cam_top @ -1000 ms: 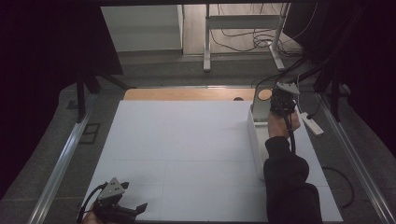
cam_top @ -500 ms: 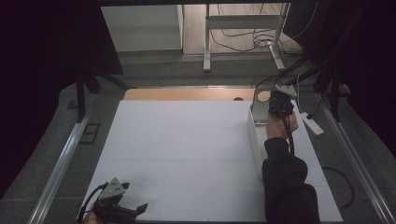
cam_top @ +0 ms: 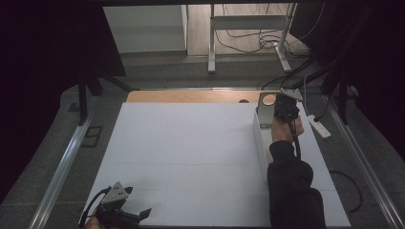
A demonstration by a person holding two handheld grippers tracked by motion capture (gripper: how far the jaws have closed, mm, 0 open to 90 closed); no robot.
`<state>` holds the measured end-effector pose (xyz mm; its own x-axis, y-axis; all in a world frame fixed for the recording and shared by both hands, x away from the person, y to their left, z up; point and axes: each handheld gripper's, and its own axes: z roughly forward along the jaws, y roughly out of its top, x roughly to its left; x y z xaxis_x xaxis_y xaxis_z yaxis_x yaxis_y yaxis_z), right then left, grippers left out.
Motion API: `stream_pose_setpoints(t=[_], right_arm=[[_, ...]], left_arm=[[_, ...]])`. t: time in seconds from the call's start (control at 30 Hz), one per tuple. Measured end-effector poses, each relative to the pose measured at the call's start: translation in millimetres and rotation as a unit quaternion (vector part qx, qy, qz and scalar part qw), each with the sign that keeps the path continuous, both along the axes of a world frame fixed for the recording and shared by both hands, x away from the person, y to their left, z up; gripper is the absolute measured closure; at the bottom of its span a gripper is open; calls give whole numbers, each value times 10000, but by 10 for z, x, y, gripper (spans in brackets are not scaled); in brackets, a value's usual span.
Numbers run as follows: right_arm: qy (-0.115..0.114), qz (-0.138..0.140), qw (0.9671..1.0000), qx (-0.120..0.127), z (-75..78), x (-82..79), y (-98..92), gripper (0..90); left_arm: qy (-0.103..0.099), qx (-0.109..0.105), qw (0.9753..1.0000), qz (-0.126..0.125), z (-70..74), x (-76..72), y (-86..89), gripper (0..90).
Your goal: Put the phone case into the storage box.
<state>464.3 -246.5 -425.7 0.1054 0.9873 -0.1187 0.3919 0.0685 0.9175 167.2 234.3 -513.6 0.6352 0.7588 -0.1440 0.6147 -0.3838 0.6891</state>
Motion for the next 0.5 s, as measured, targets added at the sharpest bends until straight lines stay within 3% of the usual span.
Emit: stream_pose_setpoints(t=[0.5], right_arm=[[-45, -18, 10000, -8, -51, 35, 13, 887]], left_arm=[[38, -1, 10000, -41, -8, 1, -10, 0]])
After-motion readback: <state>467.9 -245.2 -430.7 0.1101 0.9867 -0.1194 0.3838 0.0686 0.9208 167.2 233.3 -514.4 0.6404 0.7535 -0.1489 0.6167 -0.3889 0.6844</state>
